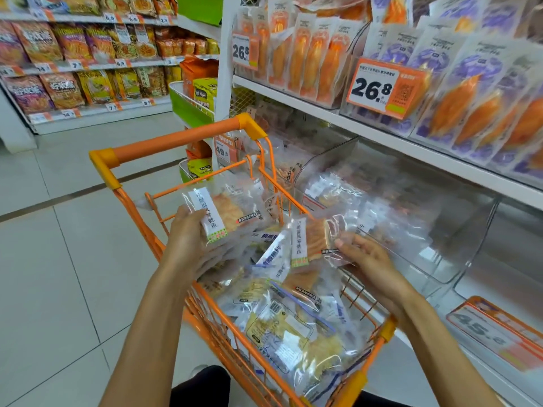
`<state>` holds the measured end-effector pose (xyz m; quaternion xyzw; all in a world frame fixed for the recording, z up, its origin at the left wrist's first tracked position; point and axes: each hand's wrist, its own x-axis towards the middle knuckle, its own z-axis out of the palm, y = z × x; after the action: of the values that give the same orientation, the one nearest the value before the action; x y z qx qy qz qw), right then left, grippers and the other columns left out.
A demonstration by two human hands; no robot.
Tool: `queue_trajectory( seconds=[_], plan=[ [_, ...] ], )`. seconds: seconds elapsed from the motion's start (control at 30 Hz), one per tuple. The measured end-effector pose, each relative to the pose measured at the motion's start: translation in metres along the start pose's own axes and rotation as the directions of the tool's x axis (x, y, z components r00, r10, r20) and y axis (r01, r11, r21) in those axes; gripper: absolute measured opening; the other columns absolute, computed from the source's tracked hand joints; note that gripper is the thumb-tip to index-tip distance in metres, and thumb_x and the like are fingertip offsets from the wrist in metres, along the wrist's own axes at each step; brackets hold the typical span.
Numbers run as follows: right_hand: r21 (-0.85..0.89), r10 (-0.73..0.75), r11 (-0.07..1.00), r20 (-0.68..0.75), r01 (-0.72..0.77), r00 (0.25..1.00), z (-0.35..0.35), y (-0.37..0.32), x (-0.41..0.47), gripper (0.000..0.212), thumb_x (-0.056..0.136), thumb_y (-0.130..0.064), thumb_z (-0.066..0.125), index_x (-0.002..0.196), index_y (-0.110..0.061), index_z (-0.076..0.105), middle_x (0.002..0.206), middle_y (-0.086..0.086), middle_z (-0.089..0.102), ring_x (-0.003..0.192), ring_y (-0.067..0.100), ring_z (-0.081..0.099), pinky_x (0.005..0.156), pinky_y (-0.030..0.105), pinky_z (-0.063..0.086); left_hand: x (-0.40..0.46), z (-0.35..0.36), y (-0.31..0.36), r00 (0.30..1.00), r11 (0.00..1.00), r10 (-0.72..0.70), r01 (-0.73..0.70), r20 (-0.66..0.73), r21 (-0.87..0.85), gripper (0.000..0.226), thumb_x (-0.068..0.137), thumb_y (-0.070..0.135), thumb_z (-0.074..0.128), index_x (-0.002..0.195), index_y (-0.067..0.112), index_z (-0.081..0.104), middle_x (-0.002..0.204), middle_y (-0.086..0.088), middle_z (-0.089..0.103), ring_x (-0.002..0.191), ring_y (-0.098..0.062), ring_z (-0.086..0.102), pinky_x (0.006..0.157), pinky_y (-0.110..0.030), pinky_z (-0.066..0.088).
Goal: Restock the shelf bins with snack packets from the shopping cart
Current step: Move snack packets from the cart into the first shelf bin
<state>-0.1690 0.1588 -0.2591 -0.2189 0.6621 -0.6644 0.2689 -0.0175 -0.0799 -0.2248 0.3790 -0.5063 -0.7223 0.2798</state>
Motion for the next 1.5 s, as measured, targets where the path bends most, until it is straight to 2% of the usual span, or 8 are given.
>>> queue_trajectory(
  seconds=[0.27,0.43,0.57,0.83,1.0,1.1,1.27,1.5],
  plan=[
    [0.426,0.078,0.897,0.102,-0.114,0.992,0.013,-0.015,-0.008,0.015,0.083,-0.01,0.058,0.091,-0.01,0.07,0.099,0.012,0.073,0.086,0.019,0.071,0.074,0.028,0.059,-0.002,0.04,-0.014,0.988,0.989,-0.099,0.085,0.116,0.12,0.041,0.103,0.008,0.033,0.143,0.012,0.039,0.116,-0.018,0.057,0.107,-0.032,0.057,0.087,-0.041,0.044],
    [0.254,0.116,0.96,0.022,-0.118,0.993,0.025,-0.008,-0.003,0.018,0.093,-0.014,0.055,0.108,-0.012,0.064,0.098,0.004,0.073,0.081,0.009,0.07,0.074,0.022,0.055,-0.01,0.057,-0.026,0.978,0.982,-0.117,0.087,0.173,0.17,0.038,0.103,0.021,0.037,0.14,0.013,0.043,0.129,-0.012,0.058,0.117,-0.029,0.056,0.098,-0.046,0.045],
    [0.038,0.111,0.993,-0.027,-0.11,0.993,0.036,-0.007,0.0,0.015,0.096,-0.018,0.054,0.105,-0.013,0.065,0.1,0.003,0.073,0.084,0.012,0.069,0.069,0.021,0.054,-0.016,0.053,-0.031,0.95,0.96,-0.141,0.063,0.278,0.271,0.084,0.075,0.069,0.059,0.145,0.029,0.035,0.144,0.0,0.048,0.127,-0.025,0.05,0.106,-0.052,0.039],
    [-0.131,-0.112,0.988,-0.271,0.078,0.956,0.075,-0.023,0.021,0.019,0.093,-0.023,0.06,0.112,-0.019,0.059,0.078,0.003,0.069,0.064,-0.001,0.062,0.067,0.02,0.048,-0.019,0.03,-0.01,0.974,0.956,0.215,-0.224,0.069,0.187,0.045,0.096,0.026,0.055,0.138,0.018,0.041,0.134,0.006,0.05,0.123,-0.017,0.05,0.099,-0.037,0.046],
    [-0.732,-0.446,0.603,0.019,0.316,0.895,0.094,-0.029,0.065,0.036,0.098,-0.016,0.048,0.134,-0.016,0.046,0.127,0.0,0.058,0.117,0.016,0.053,0.098,0.037,0.043,-0.009,0.002,0.008,0.942,0.969,0.245,-0.244,-0.228,0.035,0.051,0.096,0.019,0.053,0.143,0.018,0.034,0.121,0.008,0.047,0.112,-0.013,0.052,0.088,-0.026,0.042],
    [-0.884,-0.245,0.309,0.284,0.352,0.927,0.107,-0.021,0.081,0.06,0.096,-0.013,0.043,0.151,-0.023,0.019,0.154,0.002,0.03,0.145,0.021,0.017,0.117,0.051,0.003,-0.002,-0.009,0.011,0.932,0.975,0.202,-0.221,-0.3,-0.033,0.046,0.094,0.02,0.056,0.137,0.017,0.042,0.13,0.002,0.053,0.118,-0.017,0.054,0.1,-0.034,0.043],
    [-0.929,-0.291,-0.148,0.37,0.34,0.882,0.102,-0.008,0.078,0.028,0.095,-0.03,0.051,0.121,-0.032,0.063,0.12,-0.005,0.058,0.12,0.023,0.04,0.114,0.045,0.007,0.002,-0.012,0.01,0.939,0.978,0.175,-0.201,-0.295,-0.063,0.062,0.09,0.025,0.058,0.146,0.02,0.033,0.145,-0.005,0.045,0.129,-0.023,0.047,0.109,-0.049,0.037],
    [-0.883,-0.436,0.132,0.357,0.451,0.826,0.077,0.002,0.044,0.021,0.058,-0.012,0.086,0.07,-0.024,0.074,0.105,-0.003,0.071,0.104,0.027,0.061,0.085,0.038,0.049,-0.003,-0.005,0.012,0.954,0.981,0.177,-0.192,-0.243,-0.04,0.054,0.094,0.022,0.055,0.145,0.019,0.035,0.133,-0.002,0.055,0.118,-0.019,0.056,0.104,-0.041,0.042]
  ],
)
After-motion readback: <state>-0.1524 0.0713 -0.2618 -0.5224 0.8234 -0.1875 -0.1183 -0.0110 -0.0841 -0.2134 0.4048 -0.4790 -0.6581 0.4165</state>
